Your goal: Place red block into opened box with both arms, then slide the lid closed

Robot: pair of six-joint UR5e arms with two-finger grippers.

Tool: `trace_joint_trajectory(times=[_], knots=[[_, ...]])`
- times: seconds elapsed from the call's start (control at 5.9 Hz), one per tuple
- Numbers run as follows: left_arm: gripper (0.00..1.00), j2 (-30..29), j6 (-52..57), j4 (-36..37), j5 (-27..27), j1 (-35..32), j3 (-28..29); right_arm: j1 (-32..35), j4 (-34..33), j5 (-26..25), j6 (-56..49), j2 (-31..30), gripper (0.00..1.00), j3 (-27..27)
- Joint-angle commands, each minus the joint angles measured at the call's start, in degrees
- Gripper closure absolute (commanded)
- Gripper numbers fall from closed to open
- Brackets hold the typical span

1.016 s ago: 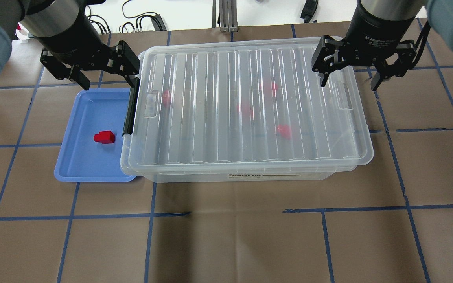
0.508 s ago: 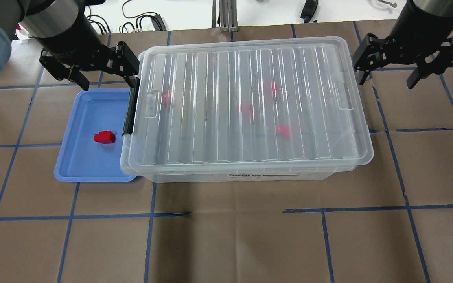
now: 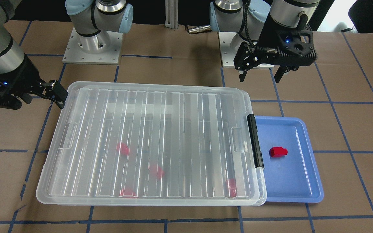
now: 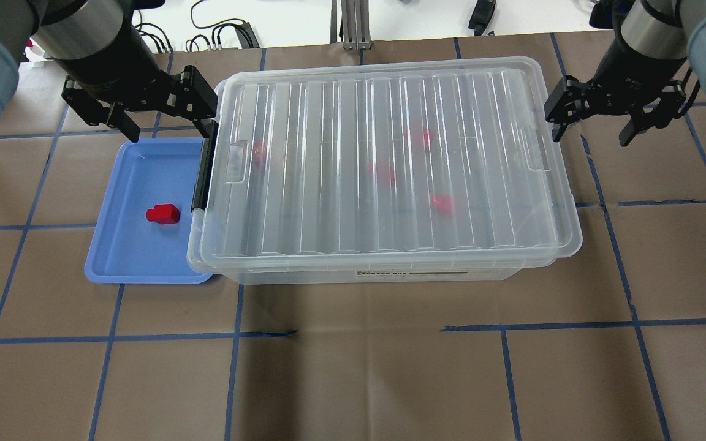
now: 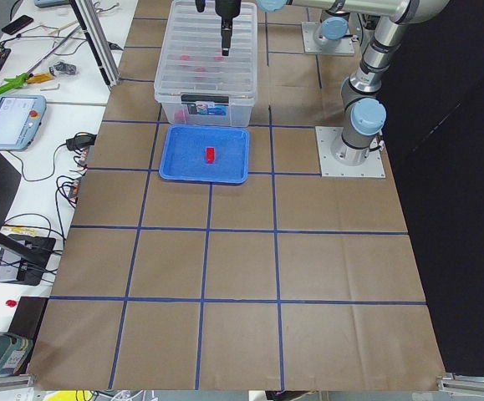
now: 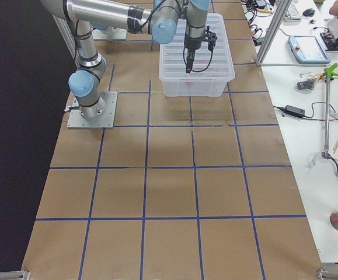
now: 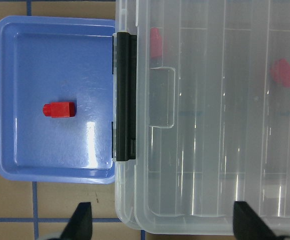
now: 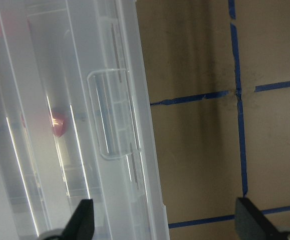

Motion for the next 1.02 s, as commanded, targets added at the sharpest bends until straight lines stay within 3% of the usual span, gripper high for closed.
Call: trace_joint_trajectory(times=[0.0, 0.34, 0.85], knots=[[0.02, 0.0, 0.0, 0.1, -0.1, 0.0, 0.0, 0.0, -4.5, -0.2, -0.5, 0.5, 0.00, 4.7], [0.02, 0.1, 0.1, 0.1, -0.1, 0.0, -0.1, -0.2, -11.5, -3.0, -0.6, 0.8, 0.00, 9.5], [0.02, 0.1, 0.0, 0.1, -0.1, 0.0, -0.1, -2.4, -12.5, -2.8, -3.5, 2.4, 0.00, 9.8]])
